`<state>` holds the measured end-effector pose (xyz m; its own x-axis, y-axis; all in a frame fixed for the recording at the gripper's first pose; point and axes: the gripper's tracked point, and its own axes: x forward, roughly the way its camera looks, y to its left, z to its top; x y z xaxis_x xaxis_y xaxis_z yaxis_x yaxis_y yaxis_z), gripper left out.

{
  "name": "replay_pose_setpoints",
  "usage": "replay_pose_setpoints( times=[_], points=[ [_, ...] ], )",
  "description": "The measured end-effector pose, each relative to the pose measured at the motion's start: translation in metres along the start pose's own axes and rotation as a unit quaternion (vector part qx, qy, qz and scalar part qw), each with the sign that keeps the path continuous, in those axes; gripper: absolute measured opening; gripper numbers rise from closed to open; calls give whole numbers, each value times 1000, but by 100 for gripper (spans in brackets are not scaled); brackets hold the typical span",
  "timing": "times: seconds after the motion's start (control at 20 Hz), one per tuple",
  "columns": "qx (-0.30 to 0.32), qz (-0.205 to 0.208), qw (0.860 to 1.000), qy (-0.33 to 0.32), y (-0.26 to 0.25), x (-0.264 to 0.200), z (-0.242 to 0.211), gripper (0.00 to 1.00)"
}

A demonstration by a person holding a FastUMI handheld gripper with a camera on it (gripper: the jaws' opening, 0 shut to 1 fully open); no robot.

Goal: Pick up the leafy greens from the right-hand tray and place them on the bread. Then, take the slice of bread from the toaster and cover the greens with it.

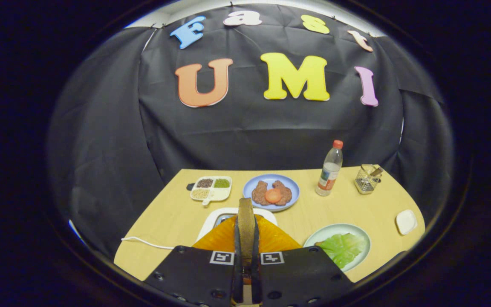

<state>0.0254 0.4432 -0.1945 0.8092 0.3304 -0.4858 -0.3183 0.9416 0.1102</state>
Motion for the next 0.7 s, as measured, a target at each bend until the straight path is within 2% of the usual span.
replay_pose_setpoints(
  times=[0.15,0.35,0.5,0.7],
  points=[
    [21,18,999,-27,-8,-26,33,8],
    [31,28,997,-59,-43,-57,67,8],
    [36,-3,997,-69,-95,-67,70,8],
    [36,-39,998,-46,-158,-55,40,8]
  ],
)
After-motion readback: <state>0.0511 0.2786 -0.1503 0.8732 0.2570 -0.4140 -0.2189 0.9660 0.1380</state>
